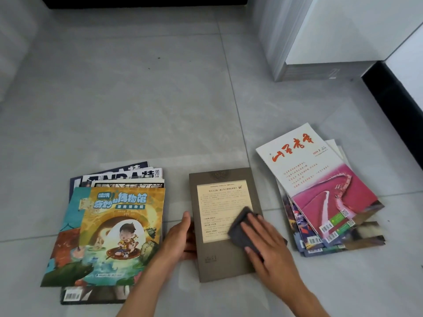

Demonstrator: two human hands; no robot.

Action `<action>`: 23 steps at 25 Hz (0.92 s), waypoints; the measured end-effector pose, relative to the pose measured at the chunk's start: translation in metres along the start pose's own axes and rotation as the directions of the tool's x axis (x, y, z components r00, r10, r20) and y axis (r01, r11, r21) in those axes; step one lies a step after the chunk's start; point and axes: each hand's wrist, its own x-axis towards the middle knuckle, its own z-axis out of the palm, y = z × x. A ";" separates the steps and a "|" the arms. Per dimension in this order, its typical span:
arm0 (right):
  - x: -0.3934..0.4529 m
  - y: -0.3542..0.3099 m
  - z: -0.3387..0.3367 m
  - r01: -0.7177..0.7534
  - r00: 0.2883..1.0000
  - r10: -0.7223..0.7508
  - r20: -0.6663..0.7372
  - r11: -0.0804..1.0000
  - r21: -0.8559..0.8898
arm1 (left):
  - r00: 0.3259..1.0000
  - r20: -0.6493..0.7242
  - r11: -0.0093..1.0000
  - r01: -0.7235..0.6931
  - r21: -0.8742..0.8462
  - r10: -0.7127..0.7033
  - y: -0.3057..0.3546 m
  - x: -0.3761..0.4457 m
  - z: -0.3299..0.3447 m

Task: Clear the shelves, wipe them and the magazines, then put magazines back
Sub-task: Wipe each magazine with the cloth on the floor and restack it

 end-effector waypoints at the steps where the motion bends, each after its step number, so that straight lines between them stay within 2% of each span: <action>1: -0.001 0.002 0.001 -0.136 0.989 0.137 -0.062 0.990 0.022 | 1.000 -0.003 1.000 0.010 0.024 -0.010 -0.002 0.004 -0.001; 2: -0.001 -0.009 0.007 -0.243 0.963 0.244 -0.110 0.970 0.023 | 1.000 -0.001 0.999 0.005 0.049 -0.005 -0.002 0.004 -0.001; 3: -0.001 -0.028 0.018 -0.281 0.951 0.278 -0.137 0.960 -0.004 | 1.000 -0.002 0.998 0.004 0.059 -0.004 -0.004 0.005 -0.001; 4: -0.002 -0.053 0.031 -0.236 0.963 0.229 -0.143 0.971 -0.033 | 1.000 -0.004 0.999 0.000 0.052 0.000 -0.003 0.002 0.000; 7: -0.008 -0.095 0.049 0.118 0.989 -0.120 -0.086 0.993 -0.025 | 0.998 -0.041 0.988 -0.045 0.145 0.051 -0.004 0.003 0.000; 9: -0.004 -0.066 0.033 0.296 0.955 -0.297 -0.011 0.953 -0.066 | 0.992 -0.065 0.970 -0.088 0.227 0.105 -0.002 -0.001 0.003; 10: -0.002 -0.046 0.023 0.320 0.947 -0.319 0.027 0.944 -0.085 | 0.991 -0.070 0.965 -0.097 0.243 0.117 -0.001 -0.002 0.004; 11: 0.001 -0.028 0.016 0.289 0.957 -0.288 0.030 0.954 -0.078 | 0.990 -0.071 0.968 -0.102 0.231 0.121 0.001 -0.004 0.006; 12: 0.004 -0.013 0.009 0.198 0.980 -0.198 0.014 0.980 -0.028 | 0.990 -0.063 0.970 -0.108 0.217 0.124 0.002 -0.005 0.009; 14: 0.021 0.002 0.001 -0.054 0.998 0.060 -0.025 0.980 0.192 | 0.987 0.005 0.975 -0.160 0.154 0.161 0.013 -0.014 0.018; 15: 0.036 0.001 -0.003 -0.168 0.982 0.188 -0.023 0.921 0.351 | 0.982 0.042 0.979 -0.186 0.079 0.183 0.019 -0.017 0.025; 17: 0.072 -0.014 -0.017 -0.316 0.921 0.387 0.031 0.702 0.638 | 0.970 0.061 0.964 -0.226 -0.138 0.236 0.034 -0.028 0.043; 19: 0.099 -0.038 -0.040 -0.336 0.890 0.446 0.096 0.498 0.800 | 0.949 -0.008 0.902 -0.303 -0.307 0.316 0.047 -0.046 0.061; 20: 0.107 -0.052 -0.057 -0.323 0.889 0.445 0.109 0.439 0.839 | 0.925 -0.050 0.866 -0.372 -0.335 0.378 0.050 -0.054 0.069; 21: 0.110 -0.065 -0.074 -0.298 0.901 0.420 0.109 0.415 0.860 | 0.889 -0.084 0.828 -0.451 -0.333 0.451 0.051 -0.062 0.078; 23: 0.118 -0.086 -0.109 -0.248 0.927 0.368 0.075 0.452 0.857 | 0.772 -0.148 0.741 -0.635 -0.220 0.618 0.053 -0.074 0.088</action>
